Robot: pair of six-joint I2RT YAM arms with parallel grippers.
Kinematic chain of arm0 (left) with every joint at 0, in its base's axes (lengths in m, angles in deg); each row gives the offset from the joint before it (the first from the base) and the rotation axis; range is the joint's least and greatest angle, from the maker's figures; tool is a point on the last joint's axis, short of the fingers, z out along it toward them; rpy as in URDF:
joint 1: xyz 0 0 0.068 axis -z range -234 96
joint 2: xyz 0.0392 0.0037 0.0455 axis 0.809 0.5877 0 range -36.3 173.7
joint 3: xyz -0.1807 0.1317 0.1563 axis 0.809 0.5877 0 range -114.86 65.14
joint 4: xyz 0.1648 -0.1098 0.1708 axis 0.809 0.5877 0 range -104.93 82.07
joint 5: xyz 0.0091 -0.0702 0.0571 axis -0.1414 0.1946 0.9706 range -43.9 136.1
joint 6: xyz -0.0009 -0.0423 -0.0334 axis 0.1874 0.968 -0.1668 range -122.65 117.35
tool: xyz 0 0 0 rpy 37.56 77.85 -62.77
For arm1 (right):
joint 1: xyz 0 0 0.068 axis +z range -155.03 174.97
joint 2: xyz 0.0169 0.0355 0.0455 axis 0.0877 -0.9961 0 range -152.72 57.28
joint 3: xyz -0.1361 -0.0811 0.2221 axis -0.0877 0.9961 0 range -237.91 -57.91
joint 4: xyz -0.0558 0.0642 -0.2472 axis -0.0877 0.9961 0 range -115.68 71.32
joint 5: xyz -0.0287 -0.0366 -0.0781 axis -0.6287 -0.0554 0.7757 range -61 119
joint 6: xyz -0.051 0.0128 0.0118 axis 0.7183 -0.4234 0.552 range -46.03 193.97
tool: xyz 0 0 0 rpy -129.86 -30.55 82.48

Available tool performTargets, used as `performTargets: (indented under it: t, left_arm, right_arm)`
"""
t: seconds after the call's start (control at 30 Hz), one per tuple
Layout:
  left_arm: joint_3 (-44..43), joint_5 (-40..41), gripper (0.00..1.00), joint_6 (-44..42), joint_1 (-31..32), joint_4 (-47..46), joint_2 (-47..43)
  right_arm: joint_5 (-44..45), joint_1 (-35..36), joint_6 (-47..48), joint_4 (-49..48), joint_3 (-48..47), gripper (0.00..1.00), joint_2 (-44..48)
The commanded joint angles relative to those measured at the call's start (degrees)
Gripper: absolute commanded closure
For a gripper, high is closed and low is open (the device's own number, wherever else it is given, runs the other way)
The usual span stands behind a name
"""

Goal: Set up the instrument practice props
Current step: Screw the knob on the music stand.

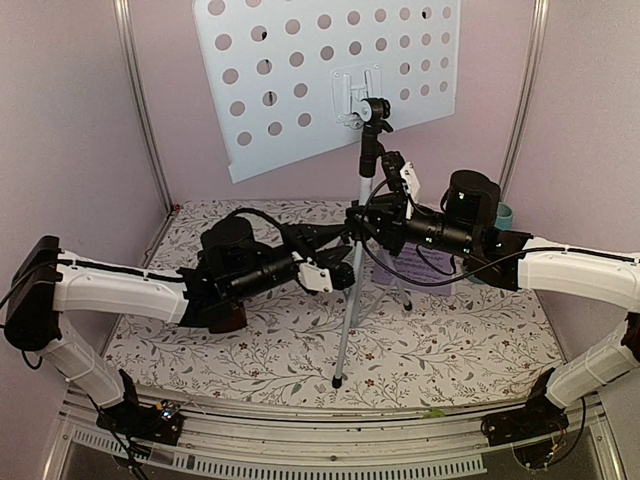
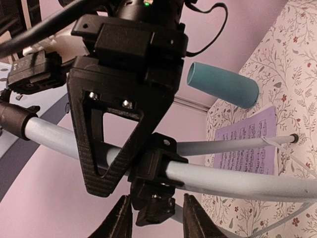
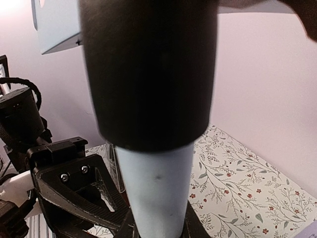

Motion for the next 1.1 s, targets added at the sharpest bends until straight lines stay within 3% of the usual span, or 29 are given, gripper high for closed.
performTargets:
  t: [0.0,0.53,1.07]
  left_arm:
    - [-1.2,-0.1,0.65,-0.9,-1.4,-1.2,0.7]
    - [-3.8,-2.6,0.81,3.8,-3.4,7.5,1.1]
    - [-4.9,-7.8,0.89,22.1,-3.1,14.4,-1.1]
  right_arm:
    - [-4.3,1.4,-5.5,4.9,2.2,1.00,-3.2]
    - [-4.2,1.5,-5.5,5.2,2.5,1.00,-3.1]
    - [-3.8,1.4,-5.3,5.3,2.6,1.00,-2.9]
